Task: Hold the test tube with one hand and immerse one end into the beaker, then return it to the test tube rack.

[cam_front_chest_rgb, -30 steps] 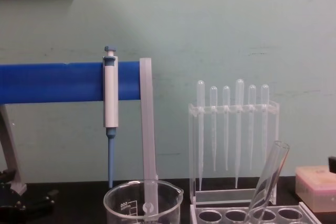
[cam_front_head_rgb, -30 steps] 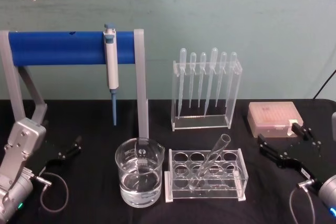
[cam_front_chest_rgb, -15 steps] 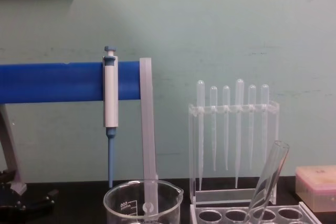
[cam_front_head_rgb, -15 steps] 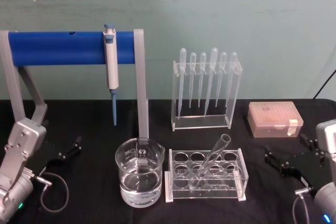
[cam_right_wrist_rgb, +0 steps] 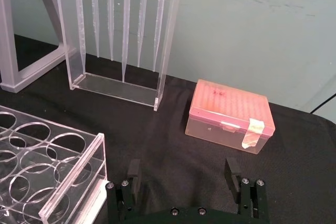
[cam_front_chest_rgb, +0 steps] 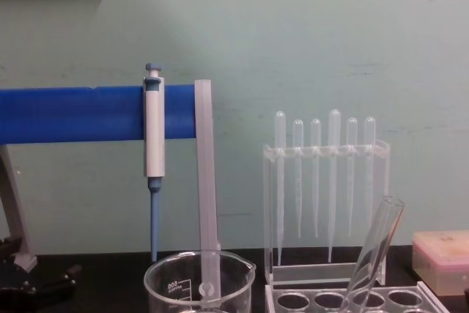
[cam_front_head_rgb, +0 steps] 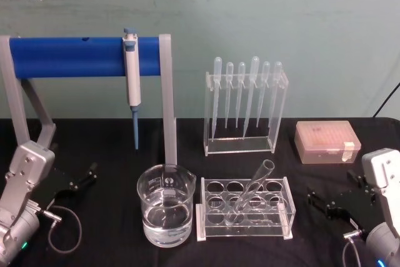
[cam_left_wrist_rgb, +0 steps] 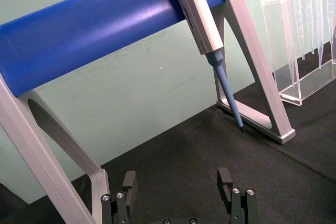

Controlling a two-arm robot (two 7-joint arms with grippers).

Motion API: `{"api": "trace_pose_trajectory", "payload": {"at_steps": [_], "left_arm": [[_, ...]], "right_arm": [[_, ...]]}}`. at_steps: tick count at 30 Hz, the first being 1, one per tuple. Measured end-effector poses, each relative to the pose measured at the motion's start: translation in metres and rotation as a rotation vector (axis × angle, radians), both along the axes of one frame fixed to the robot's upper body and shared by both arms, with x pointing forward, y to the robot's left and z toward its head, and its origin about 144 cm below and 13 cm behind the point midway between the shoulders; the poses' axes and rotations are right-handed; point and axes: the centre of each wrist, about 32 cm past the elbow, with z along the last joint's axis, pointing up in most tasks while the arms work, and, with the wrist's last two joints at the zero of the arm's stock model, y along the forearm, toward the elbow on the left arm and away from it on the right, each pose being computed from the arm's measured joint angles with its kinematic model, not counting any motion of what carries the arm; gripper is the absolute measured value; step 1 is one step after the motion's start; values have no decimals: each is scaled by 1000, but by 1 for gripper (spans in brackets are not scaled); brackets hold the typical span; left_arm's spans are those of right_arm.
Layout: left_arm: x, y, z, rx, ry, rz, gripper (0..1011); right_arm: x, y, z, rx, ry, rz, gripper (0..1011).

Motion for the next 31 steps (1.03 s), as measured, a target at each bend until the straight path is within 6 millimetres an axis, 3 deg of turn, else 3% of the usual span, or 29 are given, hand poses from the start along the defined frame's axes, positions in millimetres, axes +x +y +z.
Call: {"api": "trace_pose_trajectory", "payload": {"at_steps": [31], "left_arm": [[0,0,0,0,0,0,1000]], "right_arm": [[0,0,0,0,-1,2,1004]]}}
